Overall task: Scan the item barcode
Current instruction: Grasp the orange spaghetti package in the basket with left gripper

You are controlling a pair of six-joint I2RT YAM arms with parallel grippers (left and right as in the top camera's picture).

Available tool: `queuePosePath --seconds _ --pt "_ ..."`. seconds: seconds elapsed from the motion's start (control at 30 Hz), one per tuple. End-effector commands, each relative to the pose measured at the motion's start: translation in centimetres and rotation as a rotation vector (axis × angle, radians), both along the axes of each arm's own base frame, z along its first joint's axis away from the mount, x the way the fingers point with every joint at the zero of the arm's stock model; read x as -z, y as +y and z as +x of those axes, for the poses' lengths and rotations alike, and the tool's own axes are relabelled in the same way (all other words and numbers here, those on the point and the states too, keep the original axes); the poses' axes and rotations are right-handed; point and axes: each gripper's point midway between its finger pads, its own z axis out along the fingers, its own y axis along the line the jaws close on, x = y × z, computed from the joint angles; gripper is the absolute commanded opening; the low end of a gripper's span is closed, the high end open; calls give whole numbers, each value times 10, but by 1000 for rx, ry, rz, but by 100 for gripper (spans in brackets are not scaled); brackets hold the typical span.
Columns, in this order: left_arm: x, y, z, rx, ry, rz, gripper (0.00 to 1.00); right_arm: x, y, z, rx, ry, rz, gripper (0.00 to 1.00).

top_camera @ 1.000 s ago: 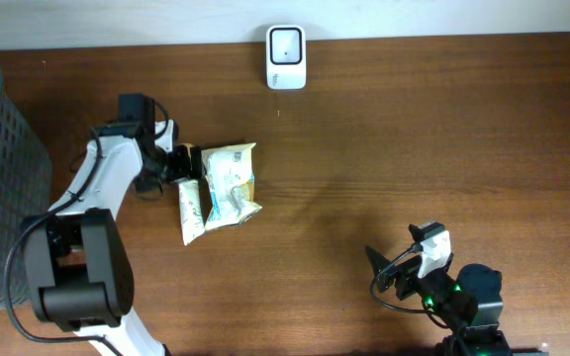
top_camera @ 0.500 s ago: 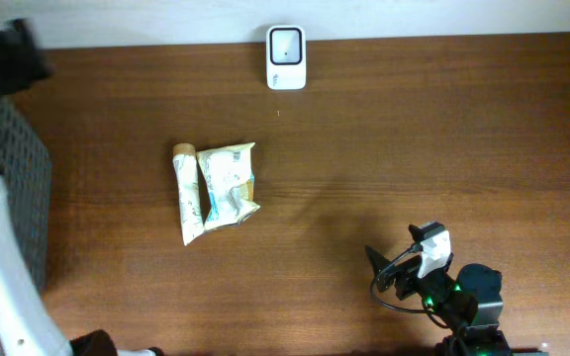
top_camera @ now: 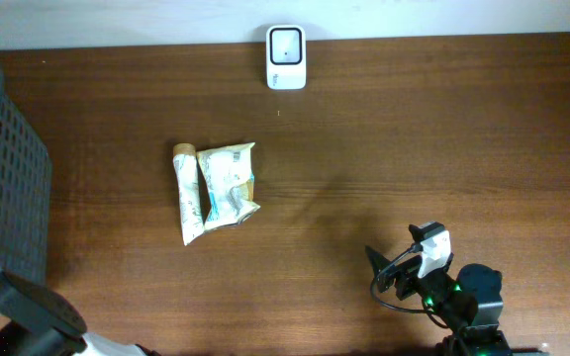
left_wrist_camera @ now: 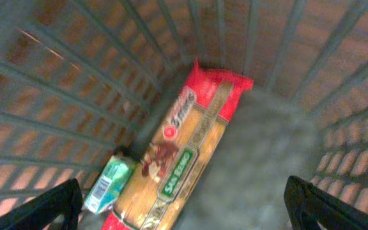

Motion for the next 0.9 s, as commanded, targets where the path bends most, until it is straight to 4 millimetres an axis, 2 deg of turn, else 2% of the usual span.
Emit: queuePosePath --seconds 0.0,0.1,0.23,0.5,0.63,0.73,0.8,0.83,0.87 --pt "48 19 -1 104 100 -31 99 -1 -1 0 3 -6 -1 98" --pt "82 38 -3 179 200 -10 99 -1 -1 0 3 -6 -1 98" --pt "118 54 5 192 217 -16 99 -1 -1 0 3 -6 -1 98" --pt "172 61 10 239 280 -46 99 -1 -1 0 3 -6 -1 98" --pt "190 59 7 239 299 -75 100 -1 -1 0 3 -6 -1 98" --pt "204 56 4 248 300 -116 97 -1 -1 0 3 -6 -1 99" --pt "220 52 -1 253 315 -159 92 -1 -1 0 3 -6 -1 98" --pt "225 51 -3 253 323 -174 88 -1 -1 0 3 -6 -1 98" --pt "230 49 -5 254 330 -186 77 -1 -1 0 3 -6 -1 98"
